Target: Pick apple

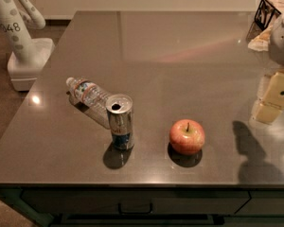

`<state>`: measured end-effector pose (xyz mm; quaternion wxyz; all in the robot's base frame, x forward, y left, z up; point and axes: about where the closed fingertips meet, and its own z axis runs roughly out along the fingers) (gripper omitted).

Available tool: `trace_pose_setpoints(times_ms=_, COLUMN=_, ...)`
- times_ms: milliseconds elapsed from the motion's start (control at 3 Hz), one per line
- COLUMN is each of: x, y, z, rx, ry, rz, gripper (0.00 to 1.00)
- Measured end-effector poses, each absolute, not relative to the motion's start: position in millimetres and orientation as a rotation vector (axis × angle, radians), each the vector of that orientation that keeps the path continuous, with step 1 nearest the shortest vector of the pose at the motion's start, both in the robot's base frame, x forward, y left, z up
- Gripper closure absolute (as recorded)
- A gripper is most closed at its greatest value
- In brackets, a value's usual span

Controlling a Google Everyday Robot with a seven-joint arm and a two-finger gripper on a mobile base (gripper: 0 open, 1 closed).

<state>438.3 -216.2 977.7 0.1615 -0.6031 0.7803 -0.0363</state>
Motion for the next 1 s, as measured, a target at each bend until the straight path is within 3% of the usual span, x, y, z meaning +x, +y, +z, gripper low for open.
trace_pose_setpoints(times_ms=667, x=433, y=-202, z=970, rx=-1.745, ry=2.193, rz=-0.072, gripper=0.0)
trace_pose_setpoints(times_ms=1000, x=419, y=-172, z=946, rx=-1.796, ry=2.118, rz=-0.016, gripper=0.0)
